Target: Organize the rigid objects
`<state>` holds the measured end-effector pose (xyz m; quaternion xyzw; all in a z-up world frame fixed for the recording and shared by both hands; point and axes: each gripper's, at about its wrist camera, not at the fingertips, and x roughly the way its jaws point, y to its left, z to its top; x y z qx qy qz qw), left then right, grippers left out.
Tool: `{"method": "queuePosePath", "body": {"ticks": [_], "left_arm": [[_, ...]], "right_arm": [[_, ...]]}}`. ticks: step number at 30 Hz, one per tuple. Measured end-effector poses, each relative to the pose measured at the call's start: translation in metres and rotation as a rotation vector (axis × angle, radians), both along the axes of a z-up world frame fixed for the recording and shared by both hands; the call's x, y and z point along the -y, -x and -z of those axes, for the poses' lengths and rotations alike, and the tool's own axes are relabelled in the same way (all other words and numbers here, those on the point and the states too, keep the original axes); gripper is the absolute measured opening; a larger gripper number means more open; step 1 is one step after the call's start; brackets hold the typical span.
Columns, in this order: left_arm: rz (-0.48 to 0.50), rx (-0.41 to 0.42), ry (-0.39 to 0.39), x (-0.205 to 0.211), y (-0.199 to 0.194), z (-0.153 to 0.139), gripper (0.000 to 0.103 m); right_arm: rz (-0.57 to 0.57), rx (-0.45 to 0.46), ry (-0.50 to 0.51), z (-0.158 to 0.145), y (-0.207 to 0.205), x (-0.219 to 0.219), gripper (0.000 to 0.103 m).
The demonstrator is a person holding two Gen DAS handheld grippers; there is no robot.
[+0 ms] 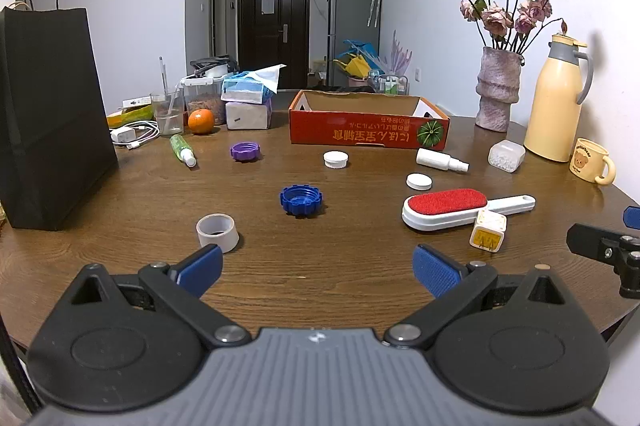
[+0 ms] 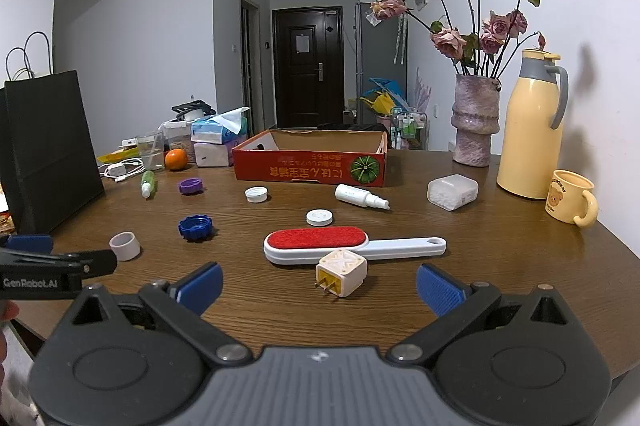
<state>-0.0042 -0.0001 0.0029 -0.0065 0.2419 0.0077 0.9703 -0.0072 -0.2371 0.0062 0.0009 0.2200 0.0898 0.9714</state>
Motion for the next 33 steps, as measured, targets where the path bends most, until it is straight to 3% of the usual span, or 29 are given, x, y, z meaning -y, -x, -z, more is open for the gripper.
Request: {"method": "queuePosePath", "body": {"ticks": [33], "left_arm": [[0.0, 0.003, -0.002, 0.0006, 0.0005, -0.0008, 0.103]], "right_arm": [[0.001, -0.001, -0.003, -0.0003, 0.0006, 0.0022, 0.103]]}}
